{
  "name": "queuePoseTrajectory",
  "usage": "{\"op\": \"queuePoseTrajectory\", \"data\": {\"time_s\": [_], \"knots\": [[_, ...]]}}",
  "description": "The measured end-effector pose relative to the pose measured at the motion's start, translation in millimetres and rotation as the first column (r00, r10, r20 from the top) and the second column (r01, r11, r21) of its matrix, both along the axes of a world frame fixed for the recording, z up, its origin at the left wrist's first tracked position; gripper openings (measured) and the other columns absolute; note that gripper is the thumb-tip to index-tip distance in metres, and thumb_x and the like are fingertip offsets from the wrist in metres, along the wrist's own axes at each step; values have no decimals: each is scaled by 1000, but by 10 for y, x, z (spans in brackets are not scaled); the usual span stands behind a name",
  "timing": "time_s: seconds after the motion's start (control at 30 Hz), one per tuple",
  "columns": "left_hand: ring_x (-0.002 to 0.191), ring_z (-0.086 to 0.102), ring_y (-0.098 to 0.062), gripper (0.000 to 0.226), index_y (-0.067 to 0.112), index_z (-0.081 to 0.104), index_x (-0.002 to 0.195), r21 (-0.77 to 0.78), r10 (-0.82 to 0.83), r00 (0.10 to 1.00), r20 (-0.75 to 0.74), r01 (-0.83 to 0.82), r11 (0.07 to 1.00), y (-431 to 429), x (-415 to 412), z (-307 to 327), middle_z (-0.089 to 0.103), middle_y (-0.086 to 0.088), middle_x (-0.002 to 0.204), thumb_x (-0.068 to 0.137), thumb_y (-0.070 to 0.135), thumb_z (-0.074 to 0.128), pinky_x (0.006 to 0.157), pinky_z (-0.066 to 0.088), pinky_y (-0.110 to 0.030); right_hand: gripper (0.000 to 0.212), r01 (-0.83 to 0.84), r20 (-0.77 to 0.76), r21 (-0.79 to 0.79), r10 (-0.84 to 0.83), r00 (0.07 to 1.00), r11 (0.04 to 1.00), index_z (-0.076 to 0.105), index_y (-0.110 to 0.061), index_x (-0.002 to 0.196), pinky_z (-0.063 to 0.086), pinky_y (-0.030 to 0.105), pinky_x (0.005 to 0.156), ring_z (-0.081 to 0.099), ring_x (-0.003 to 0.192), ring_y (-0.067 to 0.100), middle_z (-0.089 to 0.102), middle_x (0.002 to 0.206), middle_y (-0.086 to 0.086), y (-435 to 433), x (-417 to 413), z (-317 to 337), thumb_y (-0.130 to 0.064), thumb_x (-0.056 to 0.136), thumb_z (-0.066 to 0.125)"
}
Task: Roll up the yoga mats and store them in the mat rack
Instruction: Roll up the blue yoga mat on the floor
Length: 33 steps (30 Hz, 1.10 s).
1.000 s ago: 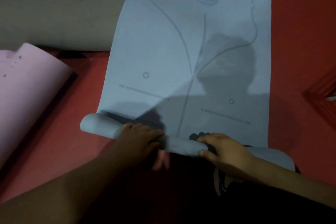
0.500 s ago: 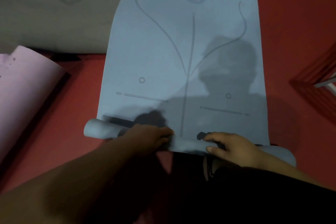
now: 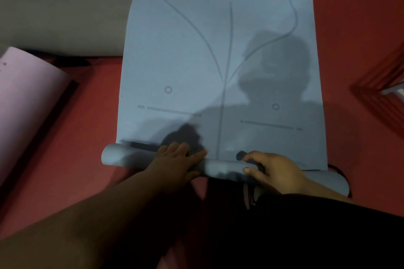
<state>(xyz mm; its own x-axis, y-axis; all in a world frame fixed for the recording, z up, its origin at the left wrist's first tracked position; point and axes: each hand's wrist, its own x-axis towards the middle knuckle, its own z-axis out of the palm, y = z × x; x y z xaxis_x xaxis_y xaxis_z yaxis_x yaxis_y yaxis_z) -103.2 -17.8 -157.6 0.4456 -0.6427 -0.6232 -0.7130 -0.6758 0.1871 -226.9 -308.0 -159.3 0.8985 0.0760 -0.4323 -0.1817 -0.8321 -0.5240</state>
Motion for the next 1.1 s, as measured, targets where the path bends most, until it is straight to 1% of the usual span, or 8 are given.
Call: {"op": "queuePoseTrajectory", "data": {"time_s": [0.1,0.17,0.3,0.43,0.57,0.7,0.97,1.1], "knots": [[122,42,-29,85,51,12,157,18,19,1000,-21,-18,1000,-25,24,-47,41,-1,135,76,76,2,100,40,-45,28,-40,145,-13,41,989,999,62,-43,121,41,20,77,60,94,15,60,102,-20,-1,-56,-98,-54,95,55],[123,43,-29,67,51,14,157,20,29,999,-24,-29,999,-59,68,-85,42,-1,134,93,72,21,101,40,-45,33,-35,276,-46,47,960,998,67,-40,122,48,32,75,57,89,18,59,103,-8,-11,-37,-135,-54,93,56],[125,44,-31,59,52,19,156,8,79,994,-77,-79,997,-123,157,-99,44,-3,135,101,59,39,102,39,-44,31,-175,443,-128,214,870,976,75,-33,116,48,30,63,56,75,20,64,95,-6,-11,-20,-143,-48,95,58],[121,48,-29,59,54,25,154,-40,113,991,-77,-116,992,-100,183,-141,51,0,129,98,61,43,99,40,-43,50,-238,401,-173,289,869,956,74,-29,121,49,28,62,58,77,18,65,94,-6,-52,-26,-143,-61,86,58],[90,59,-30,58,46,55,136,-346,201,961,188,-127,930,19,61,-172,59,-1,100,82,63,46,76,45,-45,47,-200,311,-134,232,922,971,71,-31,124,57,32,65,65,78,21,71,97,-4,-76,55,-101,-58,91,52],[96,54,-26,52,46,57,128,-416,173,930,324,-24,909,136,-61,-262,59,0,107,81,64,48,83,46,-45,48,-210,203,-142,236,950,967,66,-35,132,55,37,68,61,81,18,67,96,-5,-107,118,-68,-59,97,44],[77,61,-27,50,40,72,119,-357,116,972,207,-36,933,85,116,-214,63,5,94,80,57,45,67,51,-40,56,-285,255,-253,348,902,924,58,-28,140,51,39,67,55,82,21,59,102,-2,-118,72,-94,-62,97,46],[79,65,-30,53,42,68,124,-288,115,984,135,-72,955,48,247,-204,65,3,96,84,59,40,71,53,-42,57,-252,221,-213,298,929,944,47,-38,147,52,38,72,59,86,19,64,113,-7,-128,83,-56,-64,96,46]]}}
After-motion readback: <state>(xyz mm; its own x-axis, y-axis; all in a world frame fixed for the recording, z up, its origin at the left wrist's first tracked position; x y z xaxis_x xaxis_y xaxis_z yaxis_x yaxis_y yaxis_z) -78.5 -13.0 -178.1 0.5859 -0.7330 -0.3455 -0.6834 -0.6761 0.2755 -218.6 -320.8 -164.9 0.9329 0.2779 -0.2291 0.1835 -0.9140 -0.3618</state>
